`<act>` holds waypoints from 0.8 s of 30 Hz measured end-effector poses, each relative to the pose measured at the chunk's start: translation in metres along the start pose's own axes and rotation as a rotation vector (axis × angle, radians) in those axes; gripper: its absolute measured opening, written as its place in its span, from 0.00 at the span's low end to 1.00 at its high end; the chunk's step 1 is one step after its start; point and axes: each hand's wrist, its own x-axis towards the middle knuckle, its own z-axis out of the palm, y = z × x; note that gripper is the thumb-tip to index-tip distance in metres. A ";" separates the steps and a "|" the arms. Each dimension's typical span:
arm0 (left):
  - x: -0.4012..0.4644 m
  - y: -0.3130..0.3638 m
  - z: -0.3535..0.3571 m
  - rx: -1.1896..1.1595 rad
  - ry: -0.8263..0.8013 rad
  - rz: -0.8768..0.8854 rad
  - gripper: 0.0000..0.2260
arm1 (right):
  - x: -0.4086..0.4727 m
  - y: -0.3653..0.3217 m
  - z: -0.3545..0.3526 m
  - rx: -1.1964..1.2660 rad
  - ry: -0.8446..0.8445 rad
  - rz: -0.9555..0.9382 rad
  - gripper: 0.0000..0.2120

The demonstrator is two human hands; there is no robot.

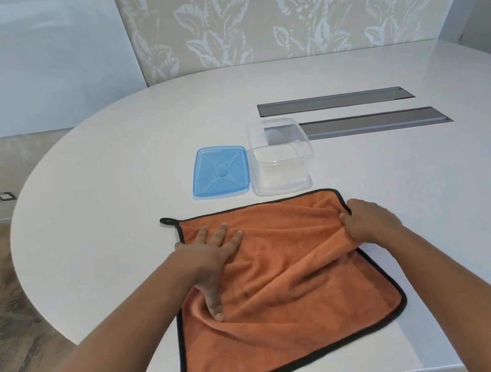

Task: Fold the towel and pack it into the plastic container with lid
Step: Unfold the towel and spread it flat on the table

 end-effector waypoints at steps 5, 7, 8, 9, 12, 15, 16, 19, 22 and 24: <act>0.003 -0.004 -0.010 -0.022 -0.044 0.026 0.76 | -0.009 -0.006 -0.002 -0.034 0.067 0.009 0.11; 0.006 -0.010 -0.012 -0.122 -0.022 0.055 0.73 | -0.017 -0.012 -0.004 -0.008 0.247 -0.046 0.16; 0.007 -0.011 -0.011 -0.168 0.025 0.050 0.71 | -0.022 -0.016 -0.004 0.000 0.332 -0.098 0.19; 0.009 -0.010 -0.009 -0.202 0.095 0.029 0.69 | -0.026 -0.023 -0.004 0.010 0.389 -0.168 0.20; 0.018 0.006 0.006 -0.319 0.314 -0.080 0.59 | -0.038 -0.043 -0.002 0.025 0.352 -0.421 0.16; 0.029 0.027 0.026 -0.349 0.454 -0.161 0.52 | -0.045 -0.055 0.008 -0.026 0.117 -0.492 0.19; 0.032 0.032 0.032 -0.336 0.484 -0.174 0.51 | -0.046 -0.056 0.013 -0.050 0.016 -0.454 0.24; 0.039 0.033 0.046 -0.346 0.558 -0.169 0.51 | -0.050 -0.055 0.026 -0.118 -0.212 -0.324 0.39; 0.044 0.024 0.049 -0.369 0.607 -0.125 0.51 | -0.055 -0.058 0.030 -0.146 -0.274 -0.282 0.44; 0.048 0.015 0.048 -0.356 0.628 -0.098 0.50 | -0.058 -0.063 0.030 -0.161 -0.284 -0.261 0.44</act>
